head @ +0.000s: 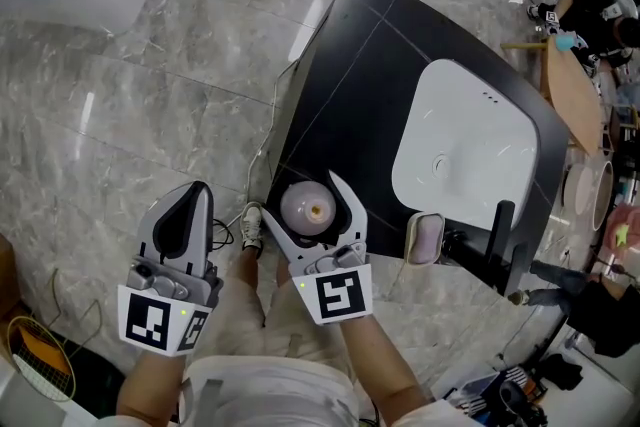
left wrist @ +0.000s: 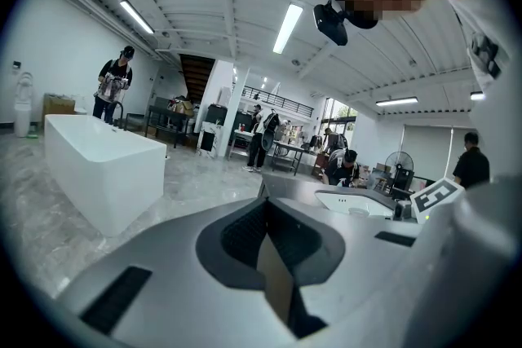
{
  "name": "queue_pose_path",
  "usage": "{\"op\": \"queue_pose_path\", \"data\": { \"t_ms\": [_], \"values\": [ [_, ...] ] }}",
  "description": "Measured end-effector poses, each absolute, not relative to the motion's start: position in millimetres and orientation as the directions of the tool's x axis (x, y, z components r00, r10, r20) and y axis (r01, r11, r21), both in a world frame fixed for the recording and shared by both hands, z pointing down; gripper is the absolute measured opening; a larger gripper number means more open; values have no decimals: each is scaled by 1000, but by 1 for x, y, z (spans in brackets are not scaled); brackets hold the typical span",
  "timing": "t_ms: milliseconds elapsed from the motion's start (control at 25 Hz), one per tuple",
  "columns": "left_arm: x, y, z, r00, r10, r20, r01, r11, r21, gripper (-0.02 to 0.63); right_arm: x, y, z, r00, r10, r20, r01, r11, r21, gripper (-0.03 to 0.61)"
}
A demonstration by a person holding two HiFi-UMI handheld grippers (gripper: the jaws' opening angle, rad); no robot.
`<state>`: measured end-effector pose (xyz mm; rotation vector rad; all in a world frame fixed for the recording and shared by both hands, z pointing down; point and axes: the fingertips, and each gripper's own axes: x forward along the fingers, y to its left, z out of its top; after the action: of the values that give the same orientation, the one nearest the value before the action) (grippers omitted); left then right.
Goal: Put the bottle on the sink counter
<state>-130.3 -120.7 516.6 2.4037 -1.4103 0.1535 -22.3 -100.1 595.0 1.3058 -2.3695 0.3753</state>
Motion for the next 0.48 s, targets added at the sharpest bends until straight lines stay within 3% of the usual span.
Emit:
{"op": "queue_pose_path", "data": {
  "t_ms": [480],
  "values": [
    [-133, -119, 520, 495, -828, 264, -864, -436, 252, 14, -24, -101, 607, -447, -725, 523, -841, 541, 32, 409]
  ]
}}
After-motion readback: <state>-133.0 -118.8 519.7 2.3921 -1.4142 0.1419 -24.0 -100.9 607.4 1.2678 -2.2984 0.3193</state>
